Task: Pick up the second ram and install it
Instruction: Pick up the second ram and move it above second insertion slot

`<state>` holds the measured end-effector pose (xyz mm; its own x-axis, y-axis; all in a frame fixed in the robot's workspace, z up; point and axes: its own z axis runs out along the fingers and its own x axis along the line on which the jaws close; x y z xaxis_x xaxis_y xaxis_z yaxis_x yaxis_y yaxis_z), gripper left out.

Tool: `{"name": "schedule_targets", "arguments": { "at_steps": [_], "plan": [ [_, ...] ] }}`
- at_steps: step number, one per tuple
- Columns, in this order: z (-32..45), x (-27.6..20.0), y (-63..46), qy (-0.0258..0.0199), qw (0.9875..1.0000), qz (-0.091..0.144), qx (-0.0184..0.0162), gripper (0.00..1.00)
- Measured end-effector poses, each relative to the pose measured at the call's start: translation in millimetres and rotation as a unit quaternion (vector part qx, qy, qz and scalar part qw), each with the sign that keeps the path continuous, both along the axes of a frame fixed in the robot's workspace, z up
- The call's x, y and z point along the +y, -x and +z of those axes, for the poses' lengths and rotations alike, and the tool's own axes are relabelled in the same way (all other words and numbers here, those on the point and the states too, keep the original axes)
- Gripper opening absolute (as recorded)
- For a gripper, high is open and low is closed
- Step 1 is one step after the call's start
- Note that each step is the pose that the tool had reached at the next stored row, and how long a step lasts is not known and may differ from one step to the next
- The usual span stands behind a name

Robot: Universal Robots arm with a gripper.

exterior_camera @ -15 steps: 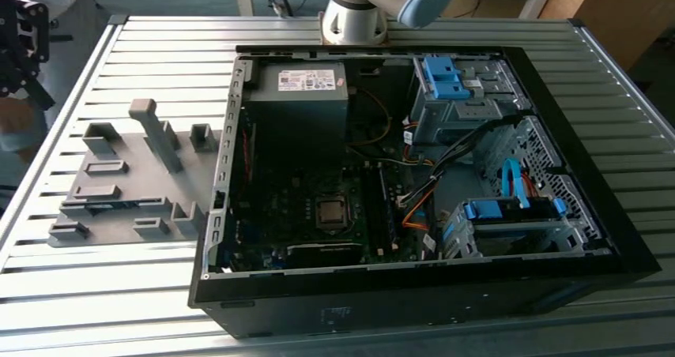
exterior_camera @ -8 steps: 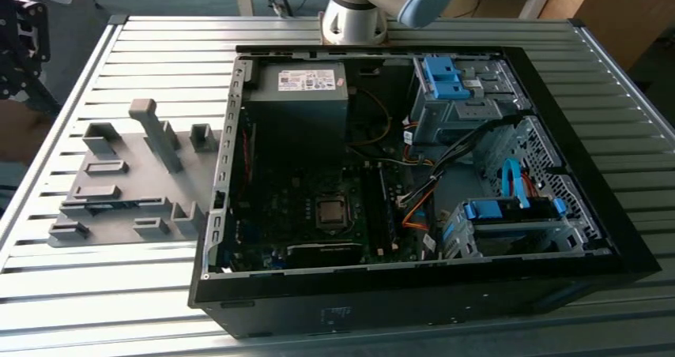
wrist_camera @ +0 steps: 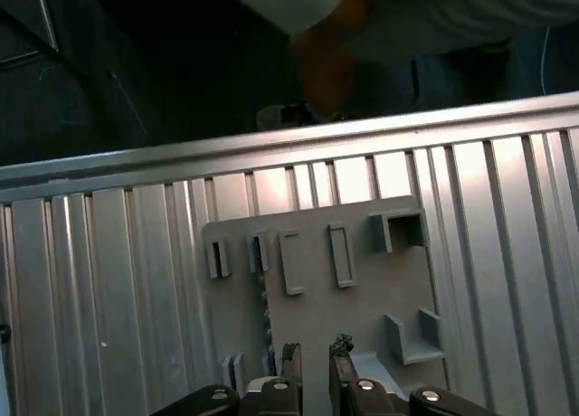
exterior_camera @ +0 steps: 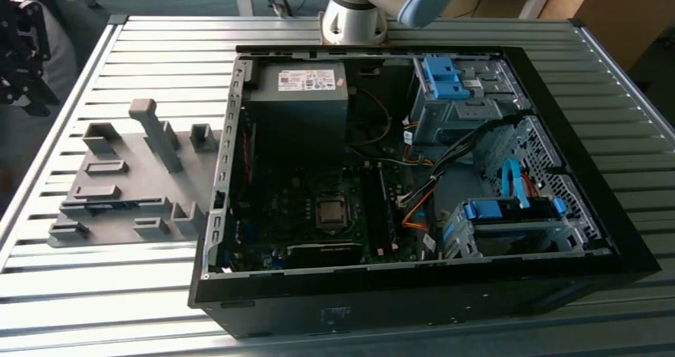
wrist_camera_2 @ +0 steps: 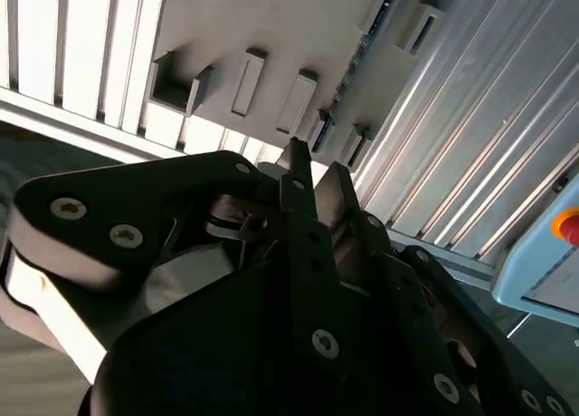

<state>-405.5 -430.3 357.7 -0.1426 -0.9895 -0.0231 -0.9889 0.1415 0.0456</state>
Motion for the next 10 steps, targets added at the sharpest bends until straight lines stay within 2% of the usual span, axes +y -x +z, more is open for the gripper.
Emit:
{"name": "schedule_targets", "arguments": {
  "at_steps": [1, 2, 7, 10],
  "plan": [
    [-0.4, 0.0, 0.0, 0.0000, 1.0000, 0.007, -0.0005, 0.26],
    [-0.9, 0.0, 0.0, 0.0000, 0.9999, 0.014, -0.0009, 0.33],
    [-3.1, 0.0, 0.0, 0.0000, 0.9987, 0.051, -0.0027, 0.33],
    [-4.7, -0.2, 0.2, 0.0001, 0.9979, 0.064, -0.0043, 0.33]
  ]
}}
